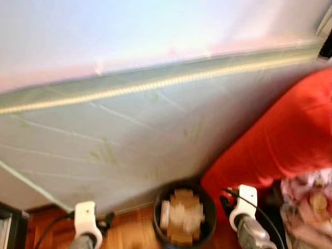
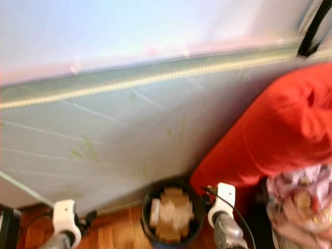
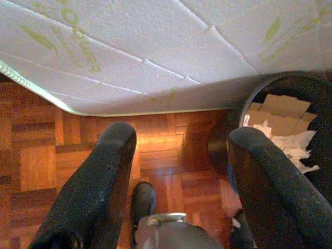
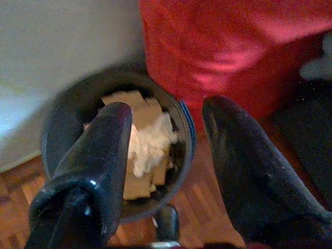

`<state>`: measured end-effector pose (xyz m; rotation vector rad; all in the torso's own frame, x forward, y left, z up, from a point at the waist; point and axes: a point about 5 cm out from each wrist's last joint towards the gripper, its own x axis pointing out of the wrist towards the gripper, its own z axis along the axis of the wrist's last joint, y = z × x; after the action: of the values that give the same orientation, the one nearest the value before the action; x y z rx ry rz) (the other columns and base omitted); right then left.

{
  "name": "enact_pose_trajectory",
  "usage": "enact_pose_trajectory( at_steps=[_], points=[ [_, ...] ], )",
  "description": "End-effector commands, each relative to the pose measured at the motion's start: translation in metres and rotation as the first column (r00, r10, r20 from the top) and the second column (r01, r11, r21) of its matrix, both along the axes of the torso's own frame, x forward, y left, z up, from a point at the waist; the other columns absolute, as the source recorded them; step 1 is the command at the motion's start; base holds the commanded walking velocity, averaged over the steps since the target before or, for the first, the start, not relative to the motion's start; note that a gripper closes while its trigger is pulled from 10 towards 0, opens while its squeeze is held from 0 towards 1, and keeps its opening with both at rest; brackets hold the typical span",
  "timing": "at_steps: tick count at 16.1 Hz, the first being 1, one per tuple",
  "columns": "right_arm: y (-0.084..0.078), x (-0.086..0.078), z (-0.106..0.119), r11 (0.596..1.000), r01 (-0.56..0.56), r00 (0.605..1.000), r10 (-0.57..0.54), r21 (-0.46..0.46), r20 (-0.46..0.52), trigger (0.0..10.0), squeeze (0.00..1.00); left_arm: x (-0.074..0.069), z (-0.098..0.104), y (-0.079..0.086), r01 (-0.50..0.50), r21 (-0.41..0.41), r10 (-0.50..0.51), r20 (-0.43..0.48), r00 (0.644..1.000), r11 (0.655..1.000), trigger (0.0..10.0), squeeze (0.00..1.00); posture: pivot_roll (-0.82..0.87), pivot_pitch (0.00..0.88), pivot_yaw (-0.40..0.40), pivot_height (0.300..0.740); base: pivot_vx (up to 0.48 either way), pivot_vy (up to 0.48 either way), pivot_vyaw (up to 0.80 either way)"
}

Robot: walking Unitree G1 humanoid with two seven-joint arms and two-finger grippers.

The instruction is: Clean up the room

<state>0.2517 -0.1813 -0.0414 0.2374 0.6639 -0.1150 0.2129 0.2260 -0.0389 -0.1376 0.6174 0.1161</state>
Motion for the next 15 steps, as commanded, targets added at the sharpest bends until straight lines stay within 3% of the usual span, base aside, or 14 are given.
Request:
enact_pose_trajectory(
  at_steps=[1, 6, 10, 11, 12, 13, 14, 15],
  points=[
    [-0.002, -0.014, -0.01, 1.0, 0.014, 0.998, -0.014, 0.002, -0.064, 10.0, 0.0, -0.008, -0.014, -0.002, -0.011, 0.003, 0.012, -0.082, 0.997, 1.0, 10.0, 0.0, 0.14, 0.0, -0.055, 0.74, 0.0, 0.0, 0.0],
    [0.003, -0.021, -0.016, 0.997, -0.058, 0.992, 0.053, -0.042, -0.112, 10.0, 0.0, -0.002, -0.024, -0.021, 0.001, 0.016, 0.002, -0.156, 0.988, 1.0, 10.0, 0.0, 0.1, 0.0, -0.04, 0.74, 0.0, 0.0, 0.0],
    [-0.002, -0.039, -0.027, 0.998, 0.059, 0.986, -0.061, -0.015, -0.155, 10.0, 0.0, -0.015, -0.033, -0.021, -0.005, 0.019, 0.009, -0.208, 0.978, 1.0, 10.0, 0.0, 0.06, 0.0, -0.024, 0.74, 0.0, 0.0, 0.0],
    [-0.008, -0.041, -0.027, 0.996, 0.082, 0.984, -0.088, -0.043, -0.155, 10.0, 0.0, -0.019, -0.035, -0.019, -0.01, 0.021, 0.015, -0.22, 0.975, 1.0, 10.0, 0.0, 0.06, 0.0, -0.035, 0.74, 0.0, 0.0, 0.0],
    [-0.02, -0.04, -0.025, 0.983, 0.182, 0.973, -0.184, -0.03, -0.136, 10.0, 0.0, -0.021, -0.036, -0.018, -0.019, 0.023, 0.023, -0.228, 0.973, 1.0, 10.0, 0.0, 0.07, 0.0, -0.044, 0.74, 0.0, 0.0, 0.0],
    [-0.034, -0.035, -0.019, 0.937, 0.348, 0.933, -0.341, 0.044, -0.11, 10.0, 0.0, -0.024, -0.037, -0.017, -0.026, 0.025, 0.031, -0.234, 0.972, 0.999, 10.0, 0.0, 0.06, 0.0, -0.048, 0.74, 0.0, 0.0, 0.0],
    [-0.039, -0.028, -0.014, 0.938, 0.343, 0.937, -0.338, 0.048, -0.089, 10.0, 0.0, -0.027, -0.038, -0.016, -0.028, 0.028, 0.034, -0.244, 0.969, 0.999, 10.0, 0.0, 0.05, 0.0, -0.055, 0.74, 0.0, 0.0, 0.0],
    [-0.037, -0.021, -0.009, 0.974, 0.225, 0.972, -0.224, 0.002, -0.069, 10.0, 0.0, -0.031, -0.041, -0.015, -0.031, 0.032, 0.038, -0.257, 0.966, 0.999, 10.0, 0.0, 0.06, 0.0, -0.067, 0.74, 0.0, 0.0, 0.0]
  ],
)
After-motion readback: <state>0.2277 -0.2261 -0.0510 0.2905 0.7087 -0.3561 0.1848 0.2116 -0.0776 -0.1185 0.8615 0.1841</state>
